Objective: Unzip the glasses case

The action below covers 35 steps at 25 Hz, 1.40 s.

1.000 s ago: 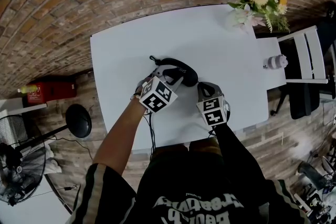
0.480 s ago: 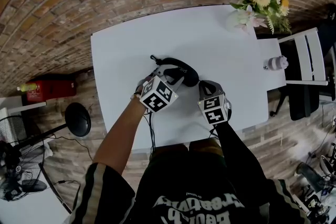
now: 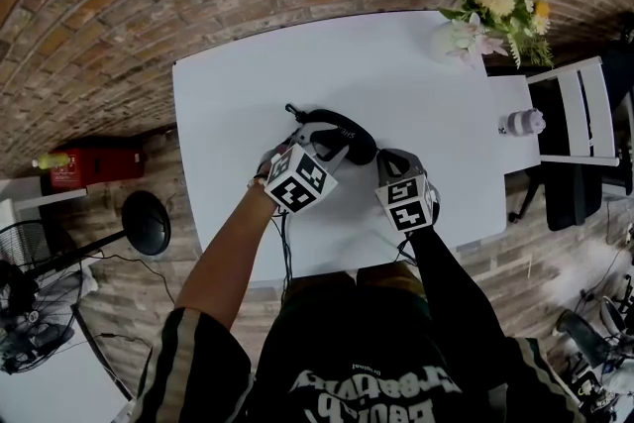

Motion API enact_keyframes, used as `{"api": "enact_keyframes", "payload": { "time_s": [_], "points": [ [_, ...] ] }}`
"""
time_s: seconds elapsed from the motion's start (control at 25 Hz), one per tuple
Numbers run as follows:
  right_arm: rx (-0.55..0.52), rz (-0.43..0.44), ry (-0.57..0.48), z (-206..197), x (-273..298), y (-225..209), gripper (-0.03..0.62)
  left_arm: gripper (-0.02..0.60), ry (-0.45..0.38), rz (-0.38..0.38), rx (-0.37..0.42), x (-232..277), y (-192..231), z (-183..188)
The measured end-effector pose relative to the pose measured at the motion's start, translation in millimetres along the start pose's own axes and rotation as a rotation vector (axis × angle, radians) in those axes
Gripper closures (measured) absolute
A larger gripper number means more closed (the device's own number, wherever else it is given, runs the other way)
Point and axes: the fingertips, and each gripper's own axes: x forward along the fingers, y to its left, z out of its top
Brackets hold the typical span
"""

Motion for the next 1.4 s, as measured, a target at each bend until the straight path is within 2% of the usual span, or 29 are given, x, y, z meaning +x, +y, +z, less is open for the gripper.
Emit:
{"api": "enact_keyframes", "payload": {
  "time_s": [0.2,0.44,0.72,0.96,1.08,1.24,1.4],
  "points": [
    [-0.03,0.096,-0.047,2,1,4,0.58,0.465,-0.005,0.005,-0.004,-1,1,0],
    [-0.229,0.158,-0.072,5,-1,0,0.569,0.465,0.0,0.003,-0.001,-1,0,0],
    [-0.316,0.25,-0.065,9,1,6,0.526,0.465,0.001,-0.002,-0.001,0,0,0],
    [-0.549,0.289,-0.056,11,5,10,0.499,0.465,0.004,-0.002,-0.002,0,0,0],
    [-0.686,0.354,-0.043,12,9,11,0.471,0.465,0.005,0.001,-0.002,0,1,1],
    [-0.814,0.482,0.0,9,13,17,0.491,0.465,0.011,0.002,-0.004,1,0,0],
    [-0.863,0.543,0.021,5,9,17,0.567,0.465,0.019,-0.001,0.0,1,1,1]
  ]
}}
